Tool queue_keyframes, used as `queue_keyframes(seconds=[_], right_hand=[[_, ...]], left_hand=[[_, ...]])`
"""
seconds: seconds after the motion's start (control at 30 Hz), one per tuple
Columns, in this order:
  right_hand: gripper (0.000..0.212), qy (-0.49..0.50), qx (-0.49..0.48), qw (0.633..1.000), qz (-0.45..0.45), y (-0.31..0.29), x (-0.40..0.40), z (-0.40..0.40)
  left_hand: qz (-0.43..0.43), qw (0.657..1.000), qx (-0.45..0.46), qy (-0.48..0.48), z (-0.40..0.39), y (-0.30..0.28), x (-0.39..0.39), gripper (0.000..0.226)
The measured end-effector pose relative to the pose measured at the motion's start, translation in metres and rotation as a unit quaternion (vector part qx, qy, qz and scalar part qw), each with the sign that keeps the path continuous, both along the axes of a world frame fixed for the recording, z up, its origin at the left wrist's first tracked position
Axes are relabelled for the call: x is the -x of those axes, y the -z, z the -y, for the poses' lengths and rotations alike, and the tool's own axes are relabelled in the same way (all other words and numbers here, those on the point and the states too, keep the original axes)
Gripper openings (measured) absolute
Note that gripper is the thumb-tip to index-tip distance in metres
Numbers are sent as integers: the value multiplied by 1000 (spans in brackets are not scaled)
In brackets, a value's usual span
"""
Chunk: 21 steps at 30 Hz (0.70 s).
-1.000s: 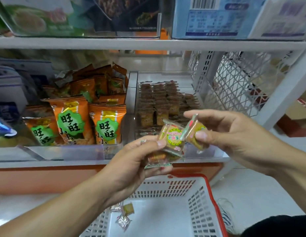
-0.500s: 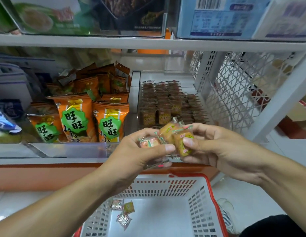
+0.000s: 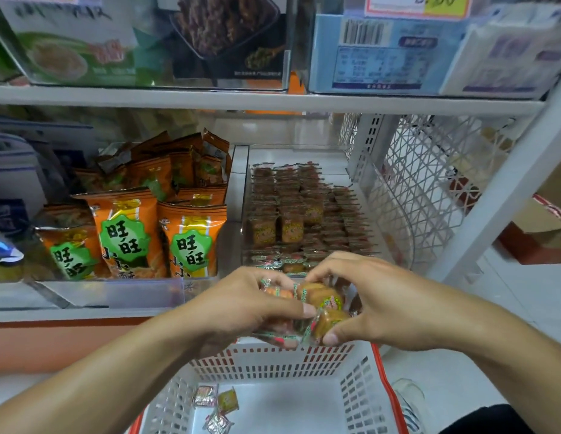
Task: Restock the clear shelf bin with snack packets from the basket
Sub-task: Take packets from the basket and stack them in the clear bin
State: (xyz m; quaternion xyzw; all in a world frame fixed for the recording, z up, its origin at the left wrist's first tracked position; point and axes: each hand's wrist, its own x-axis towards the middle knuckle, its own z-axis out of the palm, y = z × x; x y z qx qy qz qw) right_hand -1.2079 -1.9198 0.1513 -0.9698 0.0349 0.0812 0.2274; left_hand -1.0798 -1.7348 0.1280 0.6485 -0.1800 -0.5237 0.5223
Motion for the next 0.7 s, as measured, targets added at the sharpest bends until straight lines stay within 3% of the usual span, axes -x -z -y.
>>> queue_keyframes(seconds=[0.1, 0.17, 0.23, 0.3, 0.47, 0.7], right_hand=[[76, 27, -51, 998, 10, -10, -4, 11], [75, 49, -132, 990, 16, -17, -9, 21], [62, 89, -231, 968, 46, -19, -15, 33], [58, 168, -269, 944, 95, -15, -27, 44], [30, 351, -153, 907, 175, 10, -84, 68], [41, 397, -141, 890, 174, 32, -157, 106]], left_hand=[[-72, 997, 19, -36, 7, -6, 0, 30], [-102, 992, 48, -61, 13, -10, 0, 39], [-116, 984, 80, -113, 21, -13, 1, 46], [-115, 974, 108, -163, 28, -14, 1, 43], [-104, 964, 138, -202, 43, -15, -4, 31], [-106, 960, 142, -216, 55, -11, -13, 39]])
